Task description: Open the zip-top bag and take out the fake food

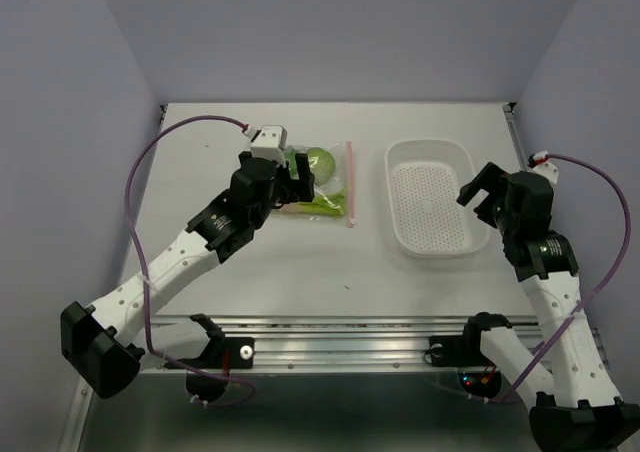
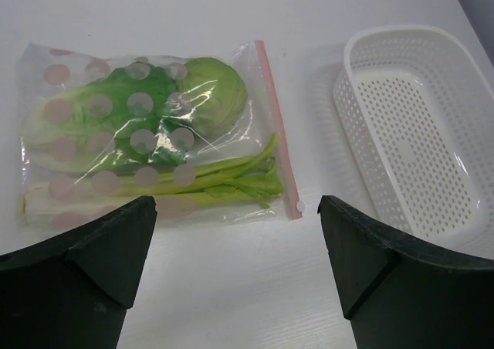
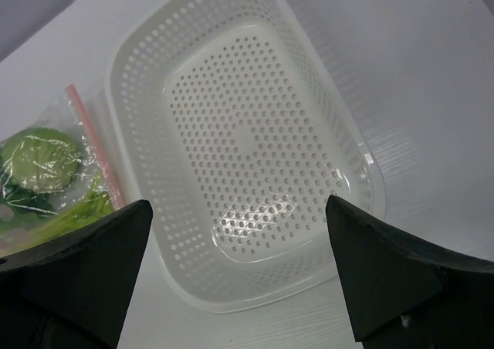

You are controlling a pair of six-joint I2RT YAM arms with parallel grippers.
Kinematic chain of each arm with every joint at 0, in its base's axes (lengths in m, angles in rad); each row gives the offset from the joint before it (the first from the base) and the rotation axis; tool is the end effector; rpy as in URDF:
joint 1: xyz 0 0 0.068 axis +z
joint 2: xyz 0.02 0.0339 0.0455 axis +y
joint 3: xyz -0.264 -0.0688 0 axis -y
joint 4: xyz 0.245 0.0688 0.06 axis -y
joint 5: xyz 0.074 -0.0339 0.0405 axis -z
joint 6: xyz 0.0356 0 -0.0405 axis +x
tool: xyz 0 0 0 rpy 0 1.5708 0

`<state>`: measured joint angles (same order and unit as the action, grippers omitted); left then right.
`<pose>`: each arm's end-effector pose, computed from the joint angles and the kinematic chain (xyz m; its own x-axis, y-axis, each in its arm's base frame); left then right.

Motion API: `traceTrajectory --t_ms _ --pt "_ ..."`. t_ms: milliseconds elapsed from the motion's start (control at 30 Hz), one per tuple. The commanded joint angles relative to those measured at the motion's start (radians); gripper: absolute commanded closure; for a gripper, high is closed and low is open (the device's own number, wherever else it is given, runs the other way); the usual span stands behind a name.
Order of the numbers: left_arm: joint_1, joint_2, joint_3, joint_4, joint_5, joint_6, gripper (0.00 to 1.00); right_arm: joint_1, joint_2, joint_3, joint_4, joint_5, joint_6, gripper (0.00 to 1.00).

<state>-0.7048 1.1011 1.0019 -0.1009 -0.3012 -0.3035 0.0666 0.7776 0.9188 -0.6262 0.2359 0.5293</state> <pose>0.2019 -0.1579 0.3629 -0.2632 -0.1508 -0.9529 0.3338 0.9124 -0.2366 0.1623 0.0025 0.3420 -0.3300 0.4700 -0.8186 0.3571 0.8649 0.3526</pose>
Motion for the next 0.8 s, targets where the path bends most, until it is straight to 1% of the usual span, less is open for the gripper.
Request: traceTrajectory --t_ms 0,33,67,133,167,200,233,267,300,367,400,433,500,533,600,633,667,733,767 --pt "0.001 0.009 -0.002 0.052 0.077 0.036 0.01 0.001 0.006 0.017 0.013 0.014 -0.028 0.0" --pt "0.001 0.014 0.019 0.061 0.089 0.116 0.01 0.001 0.008 0.015 0.016 0.007 -0.035 0.0" --pt "0.001 0.023 0.032 0.104 0.099 0.156 0.01 0.001 0.008 0.009 0.026 -0.019 -0.044 0.0" --pt "0.001 0.037 0.068 0.179 0.167 0.249 0.01 0.001 0.008 0.005 0.039 -0.058 -0.068 0.0" --pt "0.001 0.061 0.087 0.203 0.203 0.348 0.01 0.001 0.008 0.002 0.045 -0.091 -0.069 0.0" --pt "0.001 0.077 0.107 0.21 0.229 0.389 0.01 0.001 0.008 -0.001 0.046 -0.102 -0.072 0.0" --pt "0.001 0.11 0.144 0.211 0.279 0.462 0.01 0.001 0.008 -0.006 0.049 -0.113 -0.074 0.0" --pt "0.001 0.127 0.161 0.211 0.296 0.492 0.01 0.001 0.008 -0.006 0.051 -0.112 -0.074 0.0" --pt "0.001 0.146 0.187 0.211 0.35 0.526 0.01 0.001 0.008 -0.009 0.051 -0.104 -0.074 0.0" --pt "0.001 0.202 0.213 0.196 0.388 0.584 0.01 0.001 0.003 -0.012 0.051 -0.099 -0.077 0.0" --pt "0.001 0.224 0.224 0.196 0.416 0.659 0.01 0.001 0.003 -0.012 0.051 -0.095 -0.078 0.0" --pt "0.001 0.244 0.257 0.193 0.472 0.699 0.01 0.001 0.002 -0.011 0.051 -0.086 -0.08 0.0" --pt "-0.002 0.321 0.326 0.165 0.482 0.759 0.01 0.001 0.0 -0.015 0.06 -0.084 -0.086 0.0" --pt "-0.002 0.374 0.404 0.155 0.499 0.797 0.01 0.001 0.0 -0.018 0.065 -0.078 -0.086 0.0" --pt "-0.002 0.437 0.493 0.014 0.543 0.883 0.01 0.001 0.006 -0.018 0.062 -0.072 -0.097 0.0" --pt "-0.002 0.466 0.579 -0.043 0.563 0.979 0.01 0.001 0.005 -0.02 0.062 -0.07 -0.101 0.0" --pt "-0.004 0.523 0.611 -0.119 0.563 1.009 0.01 0.001 0.003 -0.029 0.063 -0.06 -0.103 0.0" --pt "-0.005 0.58 0.682 -0.181 0.568 1.049 0.01 0.001 -0.004 -0.043 0.071 -0.04 -0.094 0.0" --pt "-0.005 0.63 0.742 -0.239 0.57 1.067 0.01 0.001 -0.003 -0.052 0.075 -0.015 -0.086 0.0"
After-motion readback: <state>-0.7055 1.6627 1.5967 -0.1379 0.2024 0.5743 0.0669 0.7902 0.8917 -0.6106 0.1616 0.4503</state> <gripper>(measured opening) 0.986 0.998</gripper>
